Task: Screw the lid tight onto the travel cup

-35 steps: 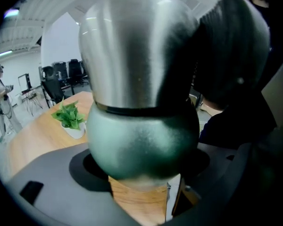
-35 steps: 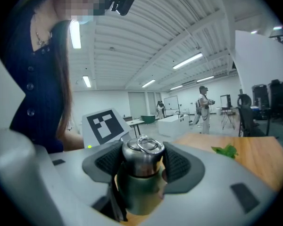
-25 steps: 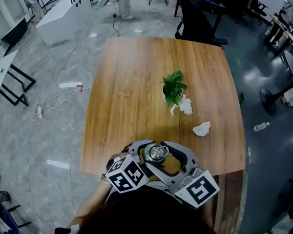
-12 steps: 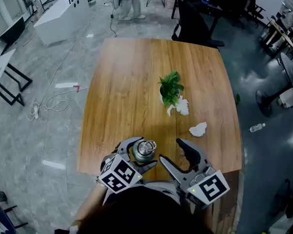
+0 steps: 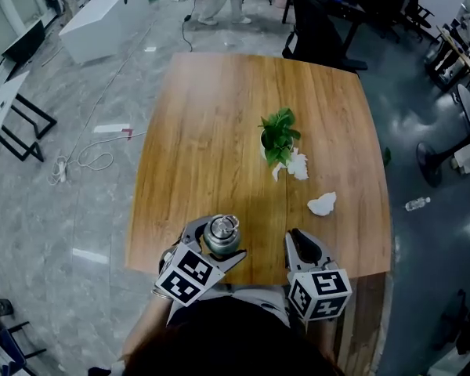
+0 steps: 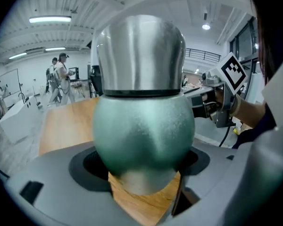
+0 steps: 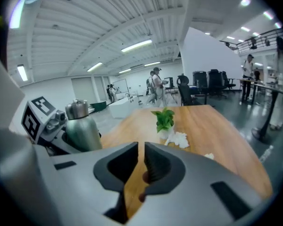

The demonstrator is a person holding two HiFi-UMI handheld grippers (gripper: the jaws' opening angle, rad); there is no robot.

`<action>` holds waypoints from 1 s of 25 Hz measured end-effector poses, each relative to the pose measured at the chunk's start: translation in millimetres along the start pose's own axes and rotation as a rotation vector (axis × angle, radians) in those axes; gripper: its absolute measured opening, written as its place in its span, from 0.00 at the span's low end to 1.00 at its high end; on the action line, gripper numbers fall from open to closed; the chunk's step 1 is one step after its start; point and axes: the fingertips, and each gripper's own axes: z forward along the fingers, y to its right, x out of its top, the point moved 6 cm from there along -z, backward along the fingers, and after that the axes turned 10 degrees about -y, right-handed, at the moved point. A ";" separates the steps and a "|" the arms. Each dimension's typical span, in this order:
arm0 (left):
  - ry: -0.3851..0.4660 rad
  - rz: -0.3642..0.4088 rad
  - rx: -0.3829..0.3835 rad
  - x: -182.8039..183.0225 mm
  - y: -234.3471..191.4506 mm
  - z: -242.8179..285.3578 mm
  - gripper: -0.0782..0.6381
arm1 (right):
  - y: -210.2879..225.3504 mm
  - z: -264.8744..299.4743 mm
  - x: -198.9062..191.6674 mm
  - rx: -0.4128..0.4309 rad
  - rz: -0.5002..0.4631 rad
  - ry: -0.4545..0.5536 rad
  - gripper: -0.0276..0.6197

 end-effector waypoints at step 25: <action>-0.100 0.093 -0.070 8.4 10.8 25.5 0.65 | -2.0 34.9 -17.3 -0.049 -0.062 -0.129 0.07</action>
